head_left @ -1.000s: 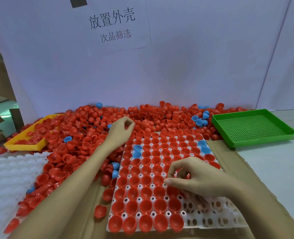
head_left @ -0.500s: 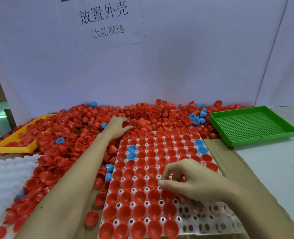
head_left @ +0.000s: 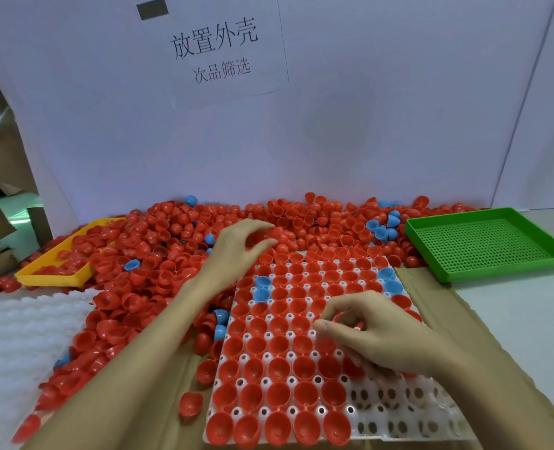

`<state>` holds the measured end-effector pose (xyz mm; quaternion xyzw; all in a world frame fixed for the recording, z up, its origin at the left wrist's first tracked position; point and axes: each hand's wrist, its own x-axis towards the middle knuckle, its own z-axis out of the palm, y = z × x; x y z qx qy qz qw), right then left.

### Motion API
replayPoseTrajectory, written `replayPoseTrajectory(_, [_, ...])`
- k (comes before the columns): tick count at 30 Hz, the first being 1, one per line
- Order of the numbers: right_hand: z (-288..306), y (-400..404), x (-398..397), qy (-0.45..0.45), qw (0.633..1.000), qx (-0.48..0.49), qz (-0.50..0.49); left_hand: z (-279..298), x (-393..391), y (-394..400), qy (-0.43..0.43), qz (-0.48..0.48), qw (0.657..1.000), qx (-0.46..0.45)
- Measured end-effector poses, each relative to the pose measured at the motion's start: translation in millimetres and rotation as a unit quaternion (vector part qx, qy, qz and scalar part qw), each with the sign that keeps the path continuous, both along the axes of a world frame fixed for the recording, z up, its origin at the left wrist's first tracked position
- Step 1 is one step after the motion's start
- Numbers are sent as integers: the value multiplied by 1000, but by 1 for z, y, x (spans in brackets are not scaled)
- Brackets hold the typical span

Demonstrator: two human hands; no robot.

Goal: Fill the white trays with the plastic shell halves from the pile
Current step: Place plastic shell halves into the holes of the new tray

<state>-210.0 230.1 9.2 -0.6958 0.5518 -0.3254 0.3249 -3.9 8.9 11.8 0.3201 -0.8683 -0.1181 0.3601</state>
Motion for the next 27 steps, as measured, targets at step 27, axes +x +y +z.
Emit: replayPoseTrajectory(27, [-9, -10, -1, -152, 977, -125, -87, -24, 2, 124, 196, -127, 957, 171])
